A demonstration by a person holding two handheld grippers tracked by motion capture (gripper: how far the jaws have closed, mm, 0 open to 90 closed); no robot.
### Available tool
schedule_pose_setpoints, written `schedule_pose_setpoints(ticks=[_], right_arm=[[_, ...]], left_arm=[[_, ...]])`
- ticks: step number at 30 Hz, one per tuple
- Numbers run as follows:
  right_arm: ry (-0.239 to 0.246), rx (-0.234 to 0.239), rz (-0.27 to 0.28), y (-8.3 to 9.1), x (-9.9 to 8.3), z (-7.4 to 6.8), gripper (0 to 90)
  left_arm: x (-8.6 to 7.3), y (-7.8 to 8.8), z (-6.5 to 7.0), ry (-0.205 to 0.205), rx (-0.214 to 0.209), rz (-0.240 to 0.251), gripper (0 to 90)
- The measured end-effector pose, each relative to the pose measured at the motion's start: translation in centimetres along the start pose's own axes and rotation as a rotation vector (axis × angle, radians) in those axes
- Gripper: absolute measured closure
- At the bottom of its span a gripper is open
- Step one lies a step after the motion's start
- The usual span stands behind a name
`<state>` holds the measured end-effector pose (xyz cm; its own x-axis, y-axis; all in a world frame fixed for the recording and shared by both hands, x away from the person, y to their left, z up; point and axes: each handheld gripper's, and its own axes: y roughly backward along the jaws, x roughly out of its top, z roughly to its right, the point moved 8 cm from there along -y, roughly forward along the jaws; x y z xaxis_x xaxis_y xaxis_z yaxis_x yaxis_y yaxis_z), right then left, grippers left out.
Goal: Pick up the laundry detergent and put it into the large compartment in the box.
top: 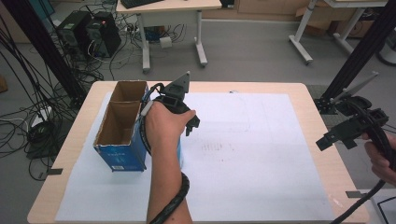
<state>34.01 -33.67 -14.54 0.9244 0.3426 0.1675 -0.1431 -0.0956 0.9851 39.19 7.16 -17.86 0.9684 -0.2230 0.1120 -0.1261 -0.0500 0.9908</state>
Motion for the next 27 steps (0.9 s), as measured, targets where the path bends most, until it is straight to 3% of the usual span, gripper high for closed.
schedule_pose_setpoints(ticks=[27], right_arm=[[-0.001, 0.0, -0.006, -0.4, 0.3, 0.2, 4.0]], left_arm=[[0.6, -2.3, -0.1, 0.007, -0.004, -0.03, 6.2]])
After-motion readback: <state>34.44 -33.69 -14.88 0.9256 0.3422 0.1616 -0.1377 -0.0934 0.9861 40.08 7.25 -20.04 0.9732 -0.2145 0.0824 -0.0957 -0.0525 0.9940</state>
